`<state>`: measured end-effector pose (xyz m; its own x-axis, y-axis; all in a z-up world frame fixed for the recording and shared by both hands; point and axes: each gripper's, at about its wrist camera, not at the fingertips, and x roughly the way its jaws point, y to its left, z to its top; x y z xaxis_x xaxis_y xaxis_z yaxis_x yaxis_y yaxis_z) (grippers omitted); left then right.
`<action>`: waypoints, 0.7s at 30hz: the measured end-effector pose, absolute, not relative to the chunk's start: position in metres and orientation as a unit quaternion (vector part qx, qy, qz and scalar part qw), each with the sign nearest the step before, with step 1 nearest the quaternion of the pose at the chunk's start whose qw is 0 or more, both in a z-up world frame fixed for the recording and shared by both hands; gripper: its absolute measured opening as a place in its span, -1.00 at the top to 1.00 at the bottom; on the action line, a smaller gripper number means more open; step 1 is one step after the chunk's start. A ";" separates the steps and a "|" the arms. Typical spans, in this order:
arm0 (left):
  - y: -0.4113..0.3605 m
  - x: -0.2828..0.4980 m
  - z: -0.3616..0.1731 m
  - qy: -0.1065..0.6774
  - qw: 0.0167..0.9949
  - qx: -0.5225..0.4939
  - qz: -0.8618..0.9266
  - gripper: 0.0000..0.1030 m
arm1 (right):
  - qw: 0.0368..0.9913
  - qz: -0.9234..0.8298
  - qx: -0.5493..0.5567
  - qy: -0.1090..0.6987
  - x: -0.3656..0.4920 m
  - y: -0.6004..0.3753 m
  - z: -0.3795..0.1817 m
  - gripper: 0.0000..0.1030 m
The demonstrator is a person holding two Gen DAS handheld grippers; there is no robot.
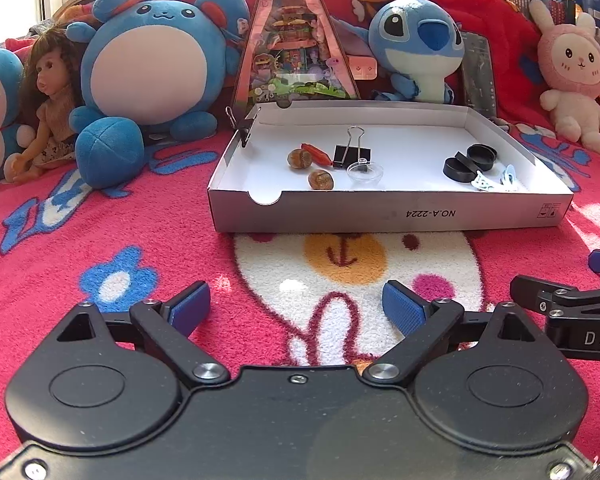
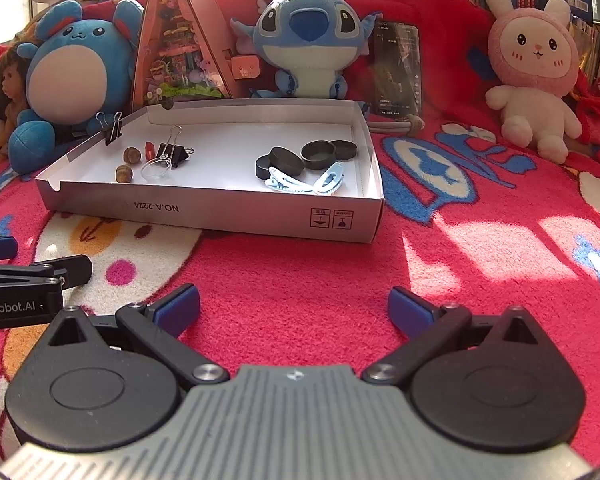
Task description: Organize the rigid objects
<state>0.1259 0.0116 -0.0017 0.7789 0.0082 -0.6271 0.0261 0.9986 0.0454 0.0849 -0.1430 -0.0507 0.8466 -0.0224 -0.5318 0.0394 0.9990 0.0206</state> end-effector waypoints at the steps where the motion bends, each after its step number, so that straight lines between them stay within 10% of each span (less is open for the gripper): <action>1: 0.012 0.126 -0.002 0.332 0.943 0.026 -0.005 -0.81 | 0.961 -0.016 0.015 0.276 0.085 -0.143 -0.051 -1.00; 21: 0.017 0.126 -0.006 0.329 0.944 0.010 0.003 -0.94 | 0.960 -0.019 0.009 0.279 0.086 -0.142 -0.053 -1.00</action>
